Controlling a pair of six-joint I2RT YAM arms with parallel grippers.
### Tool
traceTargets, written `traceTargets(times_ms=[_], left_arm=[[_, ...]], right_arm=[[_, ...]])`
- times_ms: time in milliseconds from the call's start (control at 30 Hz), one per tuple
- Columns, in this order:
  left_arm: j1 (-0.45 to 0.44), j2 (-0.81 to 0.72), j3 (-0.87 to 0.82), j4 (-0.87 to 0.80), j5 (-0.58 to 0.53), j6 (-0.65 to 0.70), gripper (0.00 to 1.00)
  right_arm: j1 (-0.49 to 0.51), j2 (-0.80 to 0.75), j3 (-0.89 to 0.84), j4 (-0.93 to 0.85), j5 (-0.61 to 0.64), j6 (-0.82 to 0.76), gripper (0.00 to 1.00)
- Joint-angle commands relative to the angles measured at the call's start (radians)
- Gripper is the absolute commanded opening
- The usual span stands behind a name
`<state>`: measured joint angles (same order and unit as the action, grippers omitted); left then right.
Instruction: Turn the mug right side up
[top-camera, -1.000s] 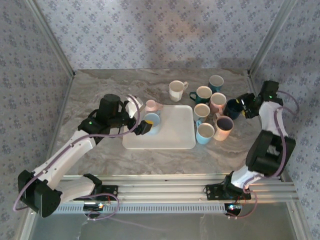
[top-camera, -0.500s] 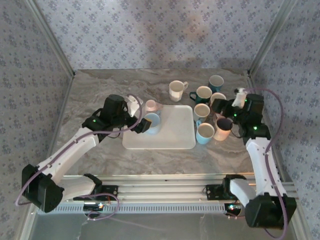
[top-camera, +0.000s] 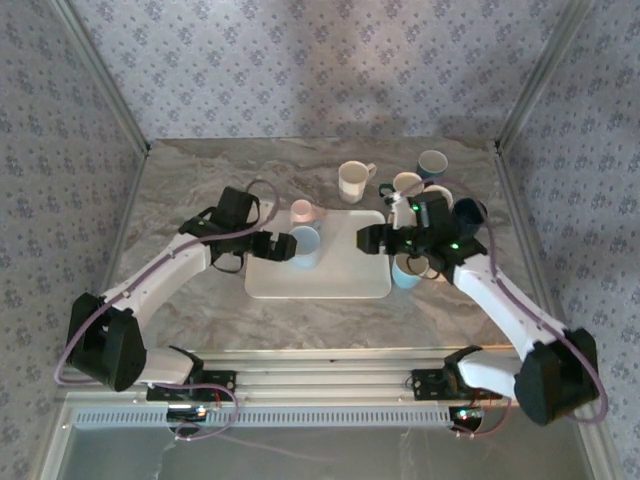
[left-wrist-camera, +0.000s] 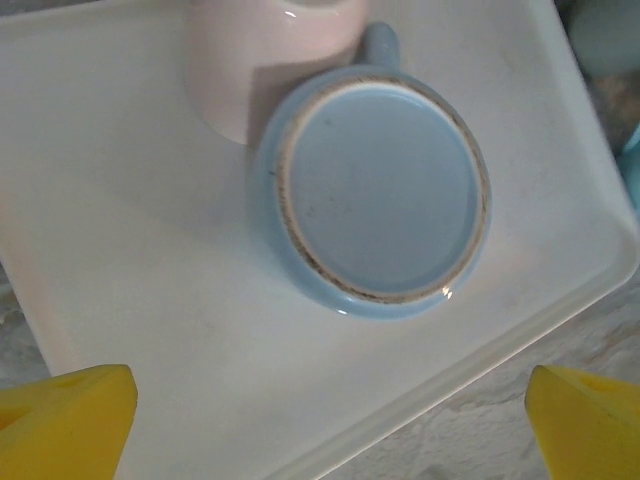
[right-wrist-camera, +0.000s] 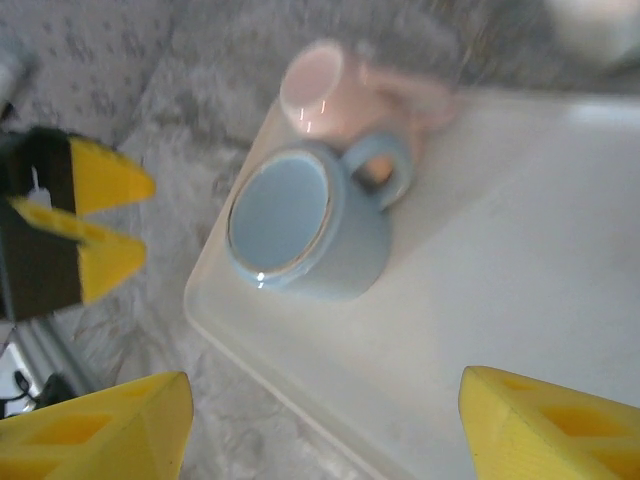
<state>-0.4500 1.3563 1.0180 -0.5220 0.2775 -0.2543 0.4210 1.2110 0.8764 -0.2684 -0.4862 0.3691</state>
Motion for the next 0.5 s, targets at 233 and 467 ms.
traceTargets(times_ms=[233,467], left_arm=[[0.106,0.036,-0.036,0.029,0.226,-0.201,1.0],[0.137,0.102,0.002,0.082,0.259,-0.173,0.99]], right_arm=[[0.19,0.309,0.117,0.107,0.057,0.405,1.0],[0.192,0.415,0.236,0.084,0.109,0.409,1.0]])
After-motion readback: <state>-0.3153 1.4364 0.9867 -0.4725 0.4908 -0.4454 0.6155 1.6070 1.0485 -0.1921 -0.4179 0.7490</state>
